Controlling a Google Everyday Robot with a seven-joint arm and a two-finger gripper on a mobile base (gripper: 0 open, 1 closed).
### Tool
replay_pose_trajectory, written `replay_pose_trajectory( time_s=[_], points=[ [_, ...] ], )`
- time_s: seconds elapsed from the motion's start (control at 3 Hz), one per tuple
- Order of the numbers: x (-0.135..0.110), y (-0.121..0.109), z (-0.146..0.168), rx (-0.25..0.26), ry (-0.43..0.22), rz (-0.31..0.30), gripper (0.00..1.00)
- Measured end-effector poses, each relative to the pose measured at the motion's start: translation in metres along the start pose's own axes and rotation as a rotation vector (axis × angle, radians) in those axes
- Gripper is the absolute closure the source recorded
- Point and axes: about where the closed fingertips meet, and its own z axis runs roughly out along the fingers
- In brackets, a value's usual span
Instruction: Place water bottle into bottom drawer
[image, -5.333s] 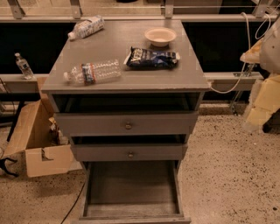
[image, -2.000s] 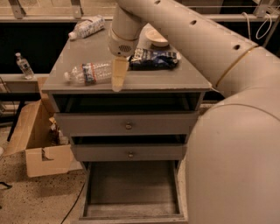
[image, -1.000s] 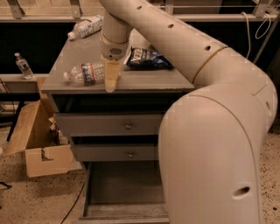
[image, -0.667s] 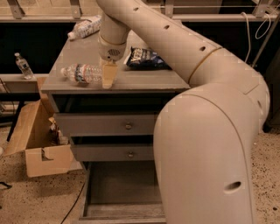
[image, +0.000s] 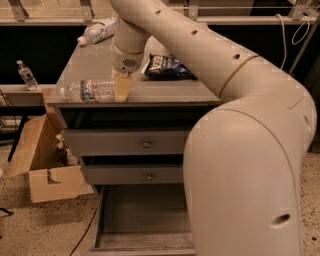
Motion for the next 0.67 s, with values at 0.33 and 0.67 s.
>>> replay_pose_trajectory(
  time_s=[0.33, 0.67],
  points=[
    [0.015, 0.031, -0.035, 0.047, -0.06, 0.006, 1.0],
    [0.052, 0.069, -0.052, 0.059, -0.085, 0.039, 1.0]
  ],
)
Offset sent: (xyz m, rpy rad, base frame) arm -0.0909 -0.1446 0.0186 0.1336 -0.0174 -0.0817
